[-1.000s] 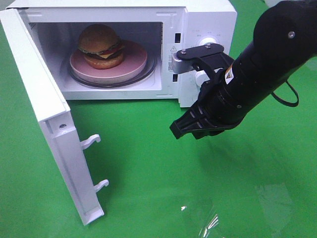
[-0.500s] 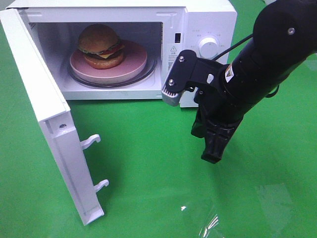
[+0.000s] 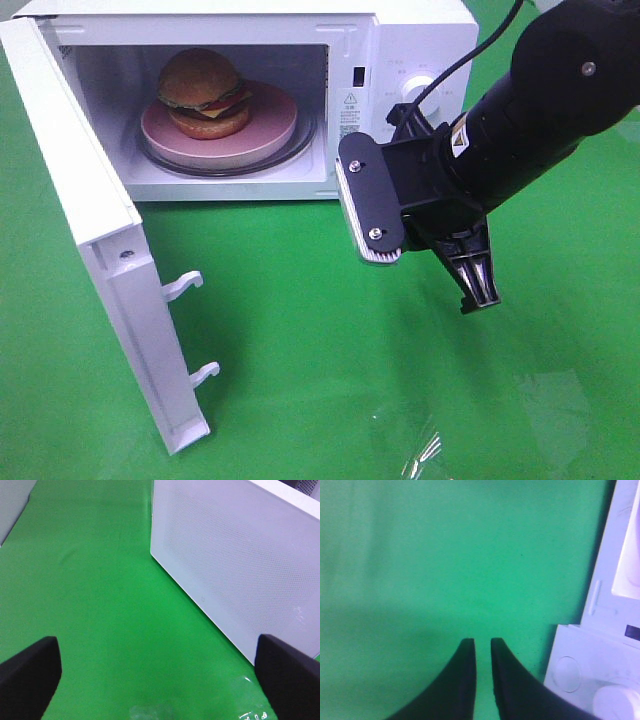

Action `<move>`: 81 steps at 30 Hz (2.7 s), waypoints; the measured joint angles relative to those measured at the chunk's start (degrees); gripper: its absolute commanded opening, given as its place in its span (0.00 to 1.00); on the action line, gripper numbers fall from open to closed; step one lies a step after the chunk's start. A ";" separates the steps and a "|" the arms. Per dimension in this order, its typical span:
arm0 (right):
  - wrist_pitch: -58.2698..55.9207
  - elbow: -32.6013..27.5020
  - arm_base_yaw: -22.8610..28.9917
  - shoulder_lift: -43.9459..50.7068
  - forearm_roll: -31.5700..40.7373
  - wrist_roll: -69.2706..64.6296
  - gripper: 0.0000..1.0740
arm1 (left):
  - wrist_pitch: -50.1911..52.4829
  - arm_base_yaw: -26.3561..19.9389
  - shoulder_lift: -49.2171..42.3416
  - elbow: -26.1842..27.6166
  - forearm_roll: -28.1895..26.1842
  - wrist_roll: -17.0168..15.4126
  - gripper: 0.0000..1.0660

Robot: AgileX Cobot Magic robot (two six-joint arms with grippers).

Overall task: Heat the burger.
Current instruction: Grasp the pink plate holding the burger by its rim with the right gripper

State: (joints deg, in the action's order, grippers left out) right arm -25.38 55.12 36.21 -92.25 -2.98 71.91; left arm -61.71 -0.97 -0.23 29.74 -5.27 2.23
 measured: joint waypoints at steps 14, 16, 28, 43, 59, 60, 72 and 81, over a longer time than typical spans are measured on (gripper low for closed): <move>5.56 0.34 1.38 -0.40 -5.50 -6.07 0.83 | 0.00 0.00 0.00 0.00 0.00 0.00 0.91; 5.44 1.03 1.38 -0.63 -6.19 -8.02 0.83 | 0.00 0.00 0.00 0.00 0.00 0.00 0.91; 5.44 7.45 1.38 -5.73 -7.45 -10.54 0.81 | 0.00 0.00 0.00 0.00 0.00 0.00 0.91; 6.42 18.56 3.32 -16.73 -10.37 -13.46 0.80 | 0.00 0.00 0.00 0.00 0.00 0.00 0.91; 7.85 31.17 3.32 -27.50 -10.60 -14.32 0.79 | 0.00 0.00 0.00 0.00 0.00 0.00 0.91; 7.85 33.46 3.32 -29.28 -10.60 -14.90 0.79 | 0.00 0.00 0.00 0.00 0.00 0.00 0.91; 7.79 41.88 3.32 -36.67 -10.54 -15.64 0.78 | 0.00 0.00 0.00 0.00 0.00 0.00 0.91; 7.79 48.53 3.32 -41.83 -10.37 -16.04 0.78 | 0.00 0.00 0.00 0.00 0.00 0.00 0.91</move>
State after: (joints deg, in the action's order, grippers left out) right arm -17.59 103.65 39.53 -134.07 -13.35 55.86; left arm -61.71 -0.97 -0.23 29.74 -5.27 2.23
